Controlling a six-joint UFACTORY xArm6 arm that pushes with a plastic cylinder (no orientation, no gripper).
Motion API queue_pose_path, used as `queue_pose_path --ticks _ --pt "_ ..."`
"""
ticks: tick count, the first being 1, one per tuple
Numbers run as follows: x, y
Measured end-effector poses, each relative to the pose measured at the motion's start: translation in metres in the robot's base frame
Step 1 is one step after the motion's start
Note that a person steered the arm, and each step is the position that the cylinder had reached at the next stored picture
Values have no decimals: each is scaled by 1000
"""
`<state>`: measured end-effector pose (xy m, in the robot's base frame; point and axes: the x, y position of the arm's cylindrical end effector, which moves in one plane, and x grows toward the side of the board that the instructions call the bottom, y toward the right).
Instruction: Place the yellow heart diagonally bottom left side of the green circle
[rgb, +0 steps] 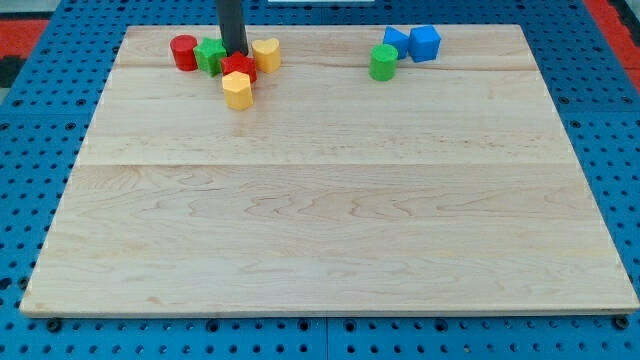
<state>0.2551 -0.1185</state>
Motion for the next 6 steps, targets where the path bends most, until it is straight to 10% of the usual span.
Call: queue_pose_path --ticks 3,6 --pt "0 -21" --pt "27 104"
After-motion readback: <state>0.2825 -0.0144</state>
